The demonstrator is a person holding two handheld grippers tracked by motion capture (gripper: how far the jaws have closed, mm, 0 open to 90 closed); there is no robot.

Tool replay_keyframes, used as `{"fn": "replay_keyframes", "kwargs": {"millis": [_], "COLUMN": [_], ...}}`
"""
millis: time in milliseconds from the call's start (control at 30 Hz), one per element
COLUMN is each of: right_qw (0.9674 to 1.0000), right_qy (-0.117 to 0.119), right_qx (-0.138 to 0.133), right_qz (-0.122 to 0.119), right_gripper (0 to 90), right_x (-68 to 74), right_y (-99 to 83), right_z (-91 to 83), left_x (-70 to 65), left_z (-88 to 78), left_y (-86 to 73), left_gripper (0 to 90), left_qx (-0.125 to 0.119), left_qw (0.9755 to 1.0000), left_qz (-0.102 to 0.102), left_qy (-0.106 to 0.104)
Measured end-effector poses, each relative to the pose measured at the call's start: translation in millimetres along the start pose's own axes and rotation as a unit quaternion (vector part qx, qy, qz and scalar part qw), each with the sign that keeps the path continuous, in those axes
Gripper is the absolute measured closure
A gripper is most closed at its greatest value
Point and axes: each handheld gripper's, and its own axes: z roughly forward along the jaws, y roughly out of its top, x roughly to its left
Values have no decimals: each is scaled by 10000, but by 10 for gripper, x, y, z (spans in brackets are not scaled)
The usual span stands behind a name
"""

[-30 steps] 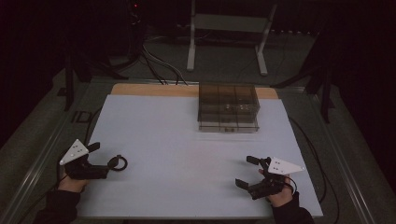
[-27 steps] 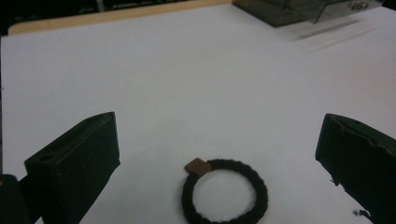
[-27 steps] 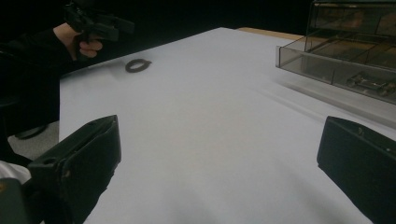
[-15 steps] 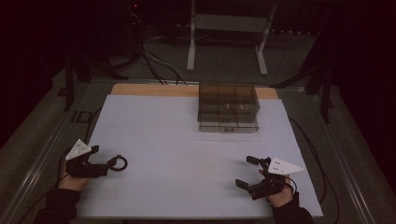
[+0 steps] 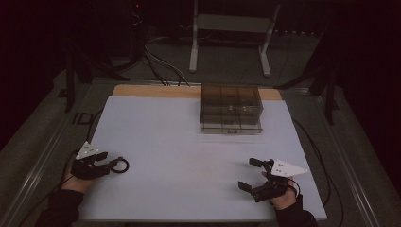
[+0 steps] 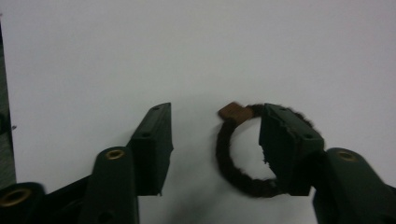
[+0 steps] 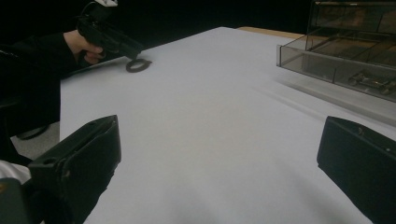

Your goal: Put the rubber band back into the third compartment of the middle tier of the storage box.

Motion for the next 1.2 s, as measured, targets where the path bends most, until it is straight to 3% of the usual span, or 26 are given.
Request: {"fn": "replay_keyframes", "kwargs": {"millis": [333,600,833,1200], "right_qw": [10000,10000,10000,10000], "right_qy": [-2,-8,-12,-1], "right_qx": [14,4,3,-15], "right_qz": [18,40,50,80], "right_gripper": [0,0,0,0], "right_x": [0,-4,-4,-8], "right_y": [-3,-4,-3,0], "right_z": [3,4,3,11], "left_x": [-10,19,-14,-143], "left_z": [83,83,51,50], "left_y": [7,11,54,237], "left_gripper": [676,851,885,891], "left_qx": [250,276,225,76], "left_qw": [9996,9995,9997,9993], "left_qz": [59,12,86,267], "left_qy": [-95,-126,-68,-259]}}
